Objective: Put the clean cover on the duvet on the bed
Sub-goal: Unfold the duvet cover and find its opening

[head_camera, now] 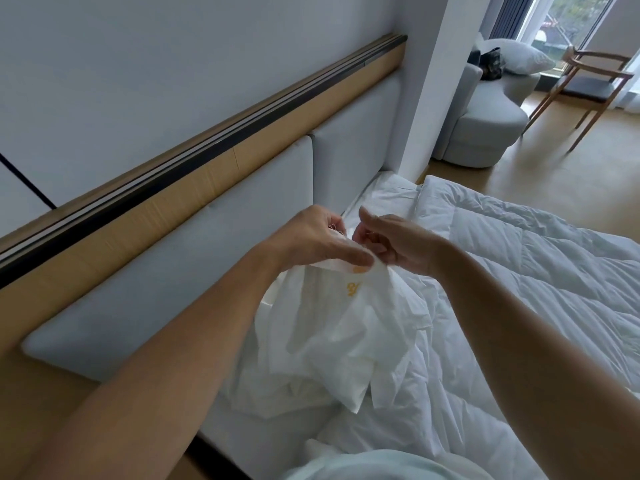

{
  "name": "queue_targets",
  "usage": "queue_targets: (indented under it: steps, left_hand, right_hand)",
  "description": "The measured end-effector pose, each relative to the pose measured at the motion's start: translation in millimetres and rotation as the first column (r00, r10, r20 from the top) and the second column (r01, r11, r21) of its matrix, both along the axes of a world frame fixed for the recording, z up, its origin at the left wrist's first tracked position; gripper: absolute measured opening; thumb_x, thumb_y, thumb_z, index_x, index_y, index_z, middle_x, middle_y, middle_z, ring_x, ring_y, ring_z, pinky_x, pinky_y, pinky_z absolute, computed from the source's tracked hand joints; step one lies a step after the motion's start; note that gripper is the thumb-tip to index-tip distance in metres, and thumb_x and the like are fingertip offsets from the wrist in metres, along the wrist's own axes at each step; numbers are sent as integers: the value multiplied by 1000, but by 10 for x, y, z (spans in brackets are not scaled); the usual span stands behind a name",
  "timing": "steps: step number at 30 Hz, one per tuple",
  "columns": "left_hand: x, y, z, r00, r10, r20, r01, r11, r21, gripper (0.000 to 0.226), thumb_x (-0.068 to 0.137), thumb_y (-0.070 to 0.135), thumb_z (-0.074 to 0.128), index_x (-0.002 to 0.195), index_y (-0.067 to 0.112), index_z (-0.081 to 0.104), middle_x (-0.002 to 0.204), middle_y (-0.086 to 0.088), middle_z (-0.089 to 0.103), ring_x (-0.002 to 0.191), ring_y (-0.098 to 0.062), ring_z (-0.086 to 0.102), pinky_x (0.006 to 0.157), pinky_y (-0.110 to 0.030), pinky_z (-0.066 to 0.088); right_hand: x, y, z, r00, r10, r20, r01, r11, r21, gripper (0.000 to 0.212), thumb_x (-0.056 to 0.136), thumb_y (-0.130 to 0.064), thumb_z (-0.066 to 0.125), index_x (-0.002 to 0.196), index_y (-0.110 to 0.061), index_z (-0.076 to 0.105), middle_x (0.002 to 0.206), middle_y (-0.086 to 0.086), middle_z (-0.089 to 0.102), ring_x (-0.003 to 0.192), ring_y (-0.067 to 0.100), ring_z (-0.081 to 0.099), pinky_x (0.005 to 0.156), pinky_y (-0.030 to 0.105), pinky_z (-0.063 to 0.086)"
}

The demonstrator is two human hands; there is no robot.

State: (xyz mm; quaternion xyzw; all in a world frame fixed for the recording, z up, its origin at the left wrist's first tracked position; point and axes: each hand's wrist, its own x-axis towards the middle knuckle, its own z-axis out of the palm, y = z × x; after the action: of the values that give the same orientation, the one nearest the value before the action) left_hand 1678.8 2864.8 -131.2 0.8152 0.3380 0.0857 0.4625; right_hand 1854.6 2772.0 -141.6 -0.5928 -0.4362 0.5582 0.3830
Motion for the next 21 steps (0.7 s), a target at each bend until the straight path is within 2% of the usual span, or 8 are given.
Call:
queue_targets:
  steps: [1,3,6,9,13,15,18,21]
  left_hand:
    - [14,-13,6,999,30,-23,-29,997,73,62,49,62,94,77,14,67,68,4,69,59,-5,62,57,-26,49]
    - [30,-21,31,993,102,-65,-85,968,236,63,47,64,93,71,15,62,65,3,65,55,-4,54,51,-22,44]
    - [55,-30,74,987,150,-54,-121,926,358,52,59,57,91,74,16,62,71,4,66,63,-11,59,53,-23,50]
    - [55,-21,135,993,117,-6,-112,962,248,34,70,37,90,77,17,63,76,3,67,67,-14,60,59,-27,51]
    - [-40,33,185,995,97,17,-99,985,139,30,70,25,90,81,20,62,82,1,67,72,-13,63,60,-24,55]
    - [-100,60,176,994,106,28,-109,985,134,35,69,27,92,83,21,60,85,0,66,78,-15,64,61,-24,56]
    - [-134,93,135,983,176,47,-182,962,202,38,71,34,91,85,24,58,88,3,64,80,-12,62,62,-19,50]
    - [-116,98,89,972,225,68,-235,924,301,36,74,35,89,86,24,57,91,4,64,79,-9,60,62,-16,50]
  right_hand:
    - [16,-22,-2,998,59,28,-59,998,-2,61,78,-71,60,78,-12,71,63,-1,40,56,10,31,57,28,24]
    - [34,-54,11,979,142,149,-144,990,4,63,77,-62,69,96,-2,71,75,8,52,65,16,43,62,28,36]
    - [-28,-45,-29,930,114,349,-134,990,36,32,82,-35,81,101,-11,74,100,11,71,90,27,63,85,37,48]
    - [-114,-26,-85,952,57,300,-85,993,81,12,88,-12,76,98,-8,71,95,10,68,90,23,61,83,40,46]
    - [-83,-54,-91,971,124,206,-136,990,47,39,86,5,72,123,-3,61,122,16,68,113,36,64,104,47,48]
    - [-46,-65,-104,971,175,162,-178,984,6,58,84,4,76,134,-15,54,132,10,62,120,31,61,108,46,48]
    - [-73,-67,-145,934,180,310,-182,983,-23,79,81,-12,84,142,-35,41,140,-4,49,127,18,50,107,39,48]
    - [-152,-25,-188,907,19,421,-42,998,45,66,82,-27,84,131,-36,41,123,-1,54,111,23,58,96,38,56]
